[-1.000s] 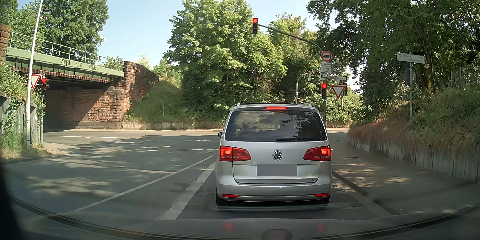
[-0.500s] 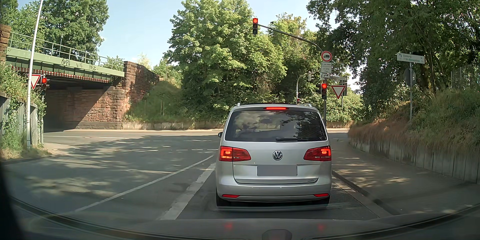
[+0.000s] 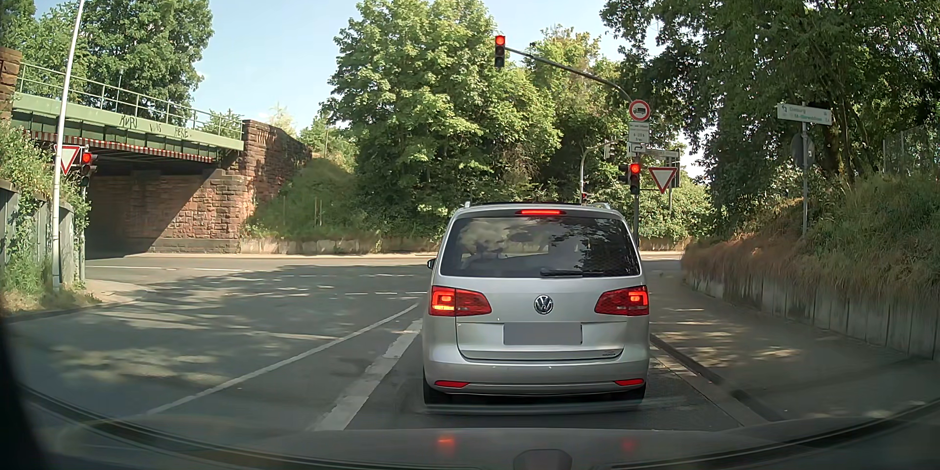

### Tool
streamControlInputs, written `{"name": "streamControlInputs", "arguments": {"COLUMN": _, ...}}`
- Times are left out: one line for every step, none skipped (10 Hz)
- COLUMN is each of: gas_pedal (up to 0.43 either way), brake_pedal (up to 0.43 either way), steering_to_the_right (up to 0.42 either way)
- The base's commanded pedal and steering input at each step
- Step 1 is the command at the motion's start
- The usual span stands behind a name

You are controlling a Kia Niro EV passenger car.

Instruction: Follow the waypoints while adhering to traffic rules and regulations

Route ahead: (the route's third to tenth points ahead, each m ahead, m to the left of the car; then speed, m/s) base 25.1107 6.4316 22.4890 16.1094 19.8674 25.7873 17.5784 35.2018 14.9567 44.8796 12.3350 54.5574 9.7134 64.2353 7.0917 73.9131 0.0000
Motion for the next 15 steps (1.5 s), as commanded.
{"name": "streamControlInputs", "arguments": {"gas_pedal": 0.000, "brake_pedal": 0.207, "steering_to_the_right": 0.005}}
{"name": "streamControlInputs", "arguments": {"gas_pedal": 0.000, "brake_pedal": 0.207, "steering_to_the_right": 0.005}}
{"name": "streamControlInputs", "arguments": {"gas_pedal": 0.000, "brake_pedal": 0.207, "steering_to_the_right": 0.005}}
{"name": "streamControlInputs", "arguments": {"gas_pedal": 0.000, "brake_pedal": 0.207, "steering_to_the_right": 0.005}}
{"name": "streamControlInputs", "arguments": {"gas_pedal": 0.000, "brake_pedal": 0.207, "steering_to_the_right": 0.005}}
{"name": "streamControlInputs", "arguments": {"gas_pedal": 0.000, "brake_pedal": 0.207, "steering_to_the_right": 0.005}}
{"name": "streamControlInputs", "arguments": {"gas_pedal": 0.000, "brake_pedal": 0.207, "steering_to_the_right": 0.005}}
{"name": "streamControlInputs", "arguments": {"gas_pedal": 0.000, "brake_pedal": 0.207, "steering_to_the_right": 0.005}}
{"name": "streamControlInputs", "arguments": {"gas_pedal": 0.000, "brake_pedal": 0.207, "steering_to_the_right": 0.005}}
{"name": "streamControlInputs", "arguments": {"gas_pedal": 0.000, "brake_pedal": 0.207, "steering_to_the_right": 0.005}}
{"name": "streamControlInputs", "arguments": {"gas_pedal": 0.000, "brake_pedal": 0.207, "steering_to_the_right": 0.005}}
{"name": "streamControlInputs", "arguments": {"gas_pedal": 0.000, "brake_pedal": 0.207, "steering_to_the_right": 0.005}}
{"name": "streamControlInputs", "arguments": {"gas_pedal": 0.000, "brake_pedal": 0.207, "steering_to_the_right": 0.005}}
{"name": "streamControlInputs", "arguments": {"gas_pedal": 0.000, "brake_pedal": 0.207, "steering_to_the_right": 0.005}}
{"name": "streamControlInputs", "arguments": {"gas_pedal": 0.000, "brake_pedal": 0.207, "steering_to_the_right": 0.005}}
